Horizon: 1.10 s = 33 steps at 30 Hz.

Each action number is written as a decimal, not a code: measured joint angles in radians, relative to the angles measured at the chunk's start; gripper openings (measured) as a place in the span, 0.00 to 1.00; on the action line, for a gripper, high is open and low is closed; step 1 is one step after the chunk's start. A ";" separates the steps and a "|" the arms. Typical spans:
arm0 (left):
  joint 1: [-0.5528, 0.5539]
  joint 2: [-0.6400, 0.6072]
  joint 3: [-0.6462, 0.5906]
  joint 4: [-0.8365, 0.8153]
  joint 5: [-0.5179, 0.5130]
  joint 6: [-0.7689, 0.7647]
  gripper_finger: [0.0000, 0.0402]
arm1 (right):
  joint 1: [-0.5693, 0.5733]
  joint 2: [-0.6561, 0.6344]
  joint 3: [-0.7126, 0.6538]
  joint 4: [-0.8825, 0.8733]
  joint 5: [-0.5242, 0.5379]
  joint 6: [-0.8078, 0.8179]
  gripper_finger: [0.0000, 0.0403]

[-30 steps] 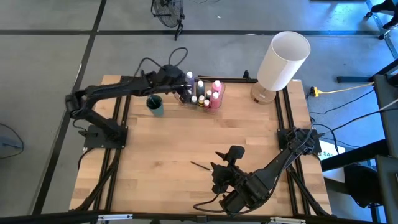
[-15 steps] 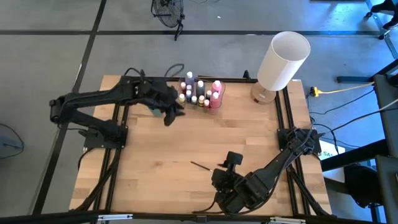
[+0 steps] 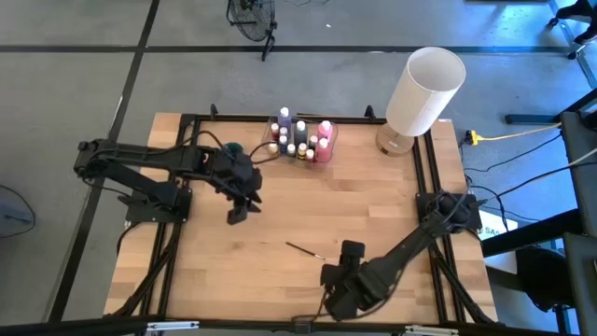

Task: Pick & Place Paint Supplies
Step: Put the silver paint brush into the green cup

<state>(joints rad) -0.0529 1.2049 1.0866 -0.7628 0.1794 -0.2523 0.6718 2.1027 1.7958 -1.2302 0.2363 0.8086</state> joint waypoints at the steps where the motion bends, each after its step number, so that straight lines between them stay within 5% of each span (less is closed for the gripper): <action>1: -0.012 0.000 0.000 0.000 -0.023 -0.001 0.36 | -0.010 0.000 -0.032 0.054 -0.005 -0.014 0.55; 5: -0.047 0.000 0.000 -0.005 -0.080 -0.034 0.36 | -0.055 0.000 -0.124 0.249 -0.120 -0.130 0.55; 11: -0.103 0.000 0.000 -0.003 0.025 -0.083 0.36 | -0.146 0.000 -0.140 0.287 -0.291 -0.215 0.55; 16: -0.160 0.000 0.000 -0.004 0.025 -0.139 0.36 | -0.189 0.000 -0.141 0.210 -0.299 -0.215 0.55; 25: -0.232 -0.061 0.000 -0.004 -0.070 -0.194 0.36 | -0.220 -0.001 -0.273 0.341 -0.316 -0.210 0.55; 33: -0.300 -0.168 0.000 -0.004 -0.269 -0.254 0.36 | -0.243 -0.006 -0.337 0.409 -0.277 -0.150 0.55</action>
<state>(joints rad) -0.3533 1.0364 1.0863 -0.7669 -0.0892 -0.5067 0.4287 2.0968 1.4586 -0.8209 -0.0410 0.6583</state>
